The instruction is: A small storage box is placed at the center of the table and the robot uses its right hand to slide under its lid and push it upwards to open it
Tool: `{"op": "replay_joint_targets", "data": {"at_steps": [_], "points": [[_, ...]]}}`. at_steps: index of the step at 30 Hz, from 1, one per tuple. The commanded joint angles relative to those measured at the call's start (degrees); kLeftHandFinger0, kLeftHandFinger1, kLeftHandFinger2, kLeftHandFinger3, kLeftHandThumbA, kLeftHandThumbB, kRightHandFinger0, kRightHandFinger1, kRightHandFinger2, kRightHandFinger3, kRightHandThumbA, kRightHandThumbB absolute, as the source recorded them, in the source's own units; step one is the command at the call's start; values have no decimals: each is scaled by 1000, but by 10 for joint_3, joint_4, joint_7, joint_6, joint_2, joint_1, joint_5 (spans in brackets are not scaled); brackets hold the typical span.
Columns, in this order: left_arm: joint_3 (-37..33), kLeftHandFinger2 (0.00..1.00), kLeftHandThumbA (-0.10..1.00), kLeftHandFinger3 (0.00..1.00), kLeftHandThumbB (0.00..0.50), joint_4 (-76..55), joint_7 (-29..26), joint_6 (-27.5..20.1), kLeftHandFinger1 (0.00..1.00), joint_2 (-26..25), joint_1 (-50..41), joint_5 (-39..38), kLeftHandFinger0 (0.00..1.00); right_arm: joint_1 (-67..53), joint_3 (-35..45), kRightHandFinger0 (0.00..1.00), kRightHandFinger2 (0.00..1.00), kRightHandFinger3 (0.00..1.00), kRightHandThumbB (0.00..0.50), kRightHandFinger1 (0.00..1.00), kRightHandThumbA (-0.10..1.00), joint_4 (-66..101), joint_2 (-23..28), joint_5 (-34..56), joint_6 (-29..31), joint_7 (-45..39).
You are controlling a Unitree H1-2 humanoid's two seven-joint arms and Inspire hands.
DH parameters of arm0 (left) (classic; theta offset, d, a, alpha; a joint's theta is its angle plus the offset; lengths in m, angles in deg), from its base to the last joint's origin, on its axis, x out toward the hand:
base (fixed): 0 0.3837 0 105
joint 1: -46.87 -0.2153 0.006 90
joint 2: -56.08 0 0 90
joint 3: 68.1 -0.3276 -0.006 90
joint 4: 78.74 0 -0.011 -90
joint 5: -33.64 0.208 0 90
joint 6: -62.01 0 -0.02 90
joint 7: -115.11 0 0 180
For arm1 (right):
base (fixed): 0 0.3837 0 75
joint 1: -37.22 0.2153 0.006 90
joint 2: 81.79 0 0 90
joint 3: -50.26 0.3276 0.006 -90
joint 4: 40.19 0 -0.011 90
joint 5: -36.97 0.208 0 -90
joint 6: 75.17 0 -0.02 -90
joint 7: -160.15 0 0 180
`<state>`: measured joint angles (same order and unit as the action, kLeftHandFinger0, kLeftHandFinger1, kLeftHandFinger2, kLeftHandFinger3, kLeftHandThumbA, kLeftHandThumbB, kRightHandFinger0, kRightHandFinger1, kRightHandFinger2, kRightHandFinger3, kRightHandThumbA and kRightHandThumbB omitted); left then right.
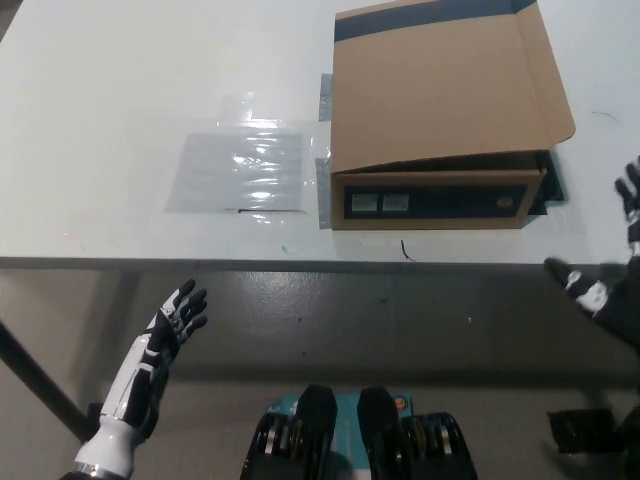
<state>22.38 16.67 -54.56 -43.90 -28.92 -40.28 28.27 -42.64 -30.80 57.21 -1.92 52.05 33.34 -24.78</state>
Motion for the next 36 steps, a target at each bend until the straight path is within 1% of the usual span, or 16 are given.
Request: {"op": "replay_joint_targets", "data": {"at_steps": [1,4,7,8,10,13,15,16,18,20,22,25,29,31,36], "points": [[-2,1000,1000,1000,323,-18,5,-10,1000,-7,-1,4,1000,42,22,1000,1000,1000,238,1000,1000,13,12,89,-38,7],[-2,1000,1000,1000,332,-9,8,-18,1000,-7,1,0,1000,69,35,1000,1000,1000,245,1000,1000,0,16,121,-60,8],[-3,1000,1000,1000,329,-7,6,-19,1000,-7,2,5,1000,85,44,1000,1000,1000,253,1000,1000,-9,18,139,-76,7],[-3,1000,1000,1000,330,-7,7,-17,1000,-8,3,6,1000,96,48,1000,1000,1000,271,1000,1000,-18,19,150,-80,5],[-3,1000,1000,1000,330,-8,8,-15,1000,-9,3,4,1000,106,53,1000,1000,1000,281,1000,1000,-26,21,162,-87,3],[-1,1000,1000,1000,354,-2,5,-18,1000,-6,3,3,1000,132,63,1000,1000,1000,284,1000,1000,-51,19,178,-95,3],[-1,1000,1000,1000,357,-3,5,-17,1000,-6,3,3,1000,142,67,1000,1000,1000,286,1000,1000,-62,19,184,-99,1],[-1,1000,1000,1000,348,-2,5,-18,1000,-5,1,2,1000,153,72,1000,1000,1000,292,1000,1000,-72,16,202,-111,-1],[-1,1000,1000,1000,336,-2,4,-20,1000,-5,0,3,1000,166,75,1000,1000,1000,275,1000,1000,-85,14,201,-115,4],[-1,1000,1000,1000,317,-2,6,-21,1000,-5,0,2,1000,183,79,1000,1000,1000,273,1000,1000,-105,11,210,-115,1],[-1,1000,1000,1000,317,-1,6,-22,1000,-5,1,0,1000,193,82,1000,1000,1000,280,1000,1000,-116,9,218,-119,-1],[-2,1000,1000,1000,320,1,7,-27,1000,-5,2,1,1000,215,85,1000,1000,1000,273,1000,1000,-144,6,233,-124,-14],[-4,1000,1000,1000,308,1,8,-28,1000,-5,-2,3,1000,229,96,1000,1000,1000,279,1000,1000,-166,-1,264,-138,-22],[-5,1000,1000,1000,298,-3,8,-26,1000,-4,-5,3,1000,235,100,1000,1000,1000,270,1000,1000,-184,-2,269,-139,-23],[-7,1000,1000,1000,315,-1,8,-20,1000,-4,-2,3,1000,245,107,1000,1000,1000,259,1000,1000,-212,-2,276,-136,-29]]}}
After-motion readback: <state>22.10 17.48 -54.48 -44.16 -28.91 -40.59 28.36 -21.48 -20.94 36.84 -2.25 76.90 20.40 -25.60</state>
